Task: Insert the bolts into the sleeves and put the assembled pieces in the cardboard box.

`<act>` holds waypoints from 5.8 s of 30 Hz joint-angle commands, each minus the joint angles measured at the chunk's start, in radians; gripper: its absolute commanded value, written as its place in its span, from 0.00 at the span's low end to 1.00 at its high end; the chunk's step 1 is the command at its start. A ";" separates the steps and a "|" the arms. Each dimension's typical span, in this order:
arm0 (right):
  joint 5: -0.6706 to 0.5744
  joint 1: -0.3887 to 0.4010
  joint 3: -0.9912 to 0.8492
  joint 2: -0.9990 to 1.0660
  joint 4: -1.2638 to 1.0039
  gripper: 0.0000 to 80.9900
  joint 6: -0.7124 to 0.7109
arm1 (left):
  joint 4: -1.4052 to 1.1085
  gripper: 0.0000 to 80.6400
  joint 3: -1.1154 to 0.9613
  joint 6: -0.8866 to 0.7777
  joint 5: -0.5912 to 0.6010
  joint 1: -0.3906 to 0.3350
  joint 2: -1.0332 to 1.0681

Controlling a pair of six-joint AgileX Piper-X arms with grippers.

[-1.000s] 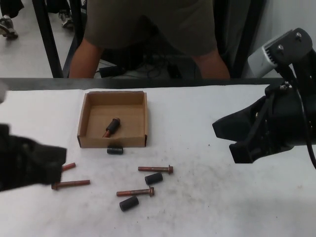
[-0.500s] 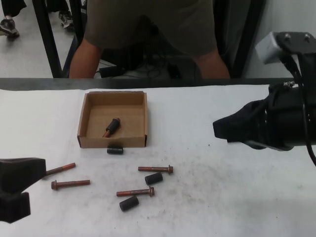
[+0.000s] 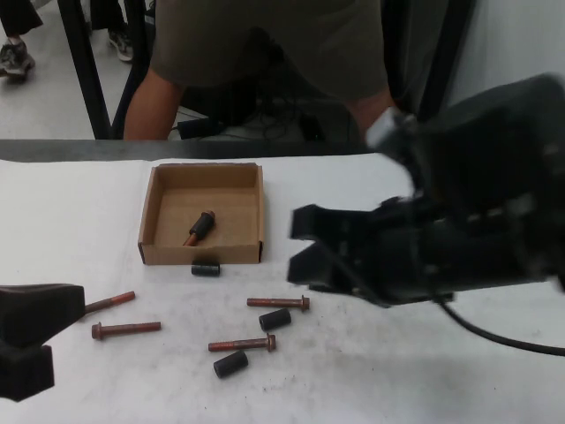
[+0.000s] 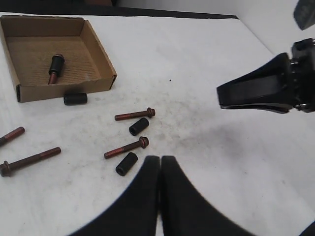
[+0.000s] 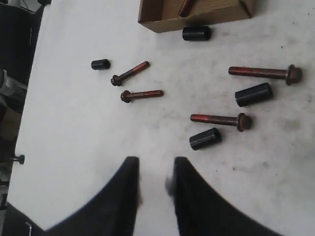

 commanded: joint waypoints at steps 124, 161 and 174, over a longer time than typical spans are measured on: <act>0.214 0.034 -0.282 -0.135 0.616 0.00 -1.392 | -0.183 0.41 -0.180 0.768 -0.128 -0.111 0.598; 0.086 -0.105 -0.190 -0.225 0.598 0.00 -1.361 | -0.044 0.38 -0.509 1.400 -0.067 -0.302 1.223; 0.086 -0.105 -0.190 -0.225 0.598 0.00 -1.354 | -0.037 0.38 -0.509 1.400 -0.109 -0.300 1.268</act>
